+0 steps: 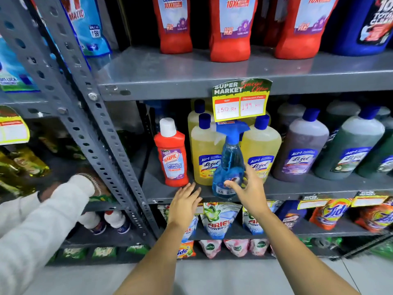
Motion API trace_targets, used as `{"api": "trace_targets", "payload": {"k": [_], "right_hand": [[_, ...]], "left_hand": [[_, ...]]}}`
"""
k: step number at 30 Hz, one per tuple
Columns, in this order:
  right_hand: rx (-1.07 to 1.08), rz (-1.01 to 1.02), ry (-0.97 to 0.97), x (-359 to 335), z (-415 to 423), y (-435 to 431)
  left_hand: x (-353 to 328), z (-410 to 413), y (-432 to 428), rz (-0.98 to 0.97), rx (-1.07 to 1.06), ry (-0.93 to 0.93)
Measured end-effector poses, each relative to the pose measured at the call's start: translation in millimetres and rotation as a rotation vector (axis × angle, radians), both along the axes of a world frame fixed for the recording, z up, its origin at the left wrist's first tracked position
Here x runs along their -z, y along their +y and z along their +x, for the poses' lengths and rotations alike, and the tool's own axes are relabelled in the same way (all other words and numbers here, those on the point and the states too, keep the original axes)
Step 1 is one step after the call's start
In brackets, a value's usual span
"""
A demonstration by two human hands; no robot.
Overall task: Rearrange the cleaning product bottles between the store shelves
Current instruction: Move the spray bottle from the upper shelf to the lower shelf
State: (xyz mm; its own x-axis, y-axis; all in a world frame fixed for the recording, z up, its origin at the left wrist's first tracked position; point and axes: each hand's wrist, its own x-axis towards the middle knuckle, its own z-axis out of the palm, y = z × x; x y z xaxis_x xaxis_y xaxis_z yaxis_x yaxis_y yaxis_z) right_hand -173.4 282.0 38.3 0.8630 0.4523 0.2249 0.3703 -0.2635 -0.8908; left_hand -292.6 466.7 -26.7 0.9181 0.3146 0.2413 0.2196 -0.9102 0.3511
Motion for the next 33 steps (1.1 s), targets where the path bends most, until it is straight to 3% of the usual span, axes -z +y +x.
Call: {"api": "trace_targets", "payload": {"k": [9,15,22,27,30,33], "right_hand": [[0.303,-0.129,-0.134,11.3,-19.0,7.8],[0.266,-0.085,0.013,19.4,-9.9,5.5],[0.197,-0.152,-0.068,30.1,-15.2,-4.5],[0.238,-0.159,-0.042,42.0,-24.6,-15.0],[0.281,-0.181,-0.216,46.5,-41.9,-16.1],[0.135,-0.171,-0.482,36.9,-62.9,3.6]], "left_hand": [[0.3,-0.8,1.3,-0.002,-0.004,0.002],[-1.1,-0.9,-0.3,0.0,-0.011,-0.003],[-9.5,-3.4,-2.1,0.002,0.009,0.003],[-9.1,-37.5,25.9,0.212,-0.048,-0.121],[-5.0,-59.6,47.4,0.217,-0.203,-0.036],[0.1,-60.5,53.8,0.183,-0.204,0.069]]}}
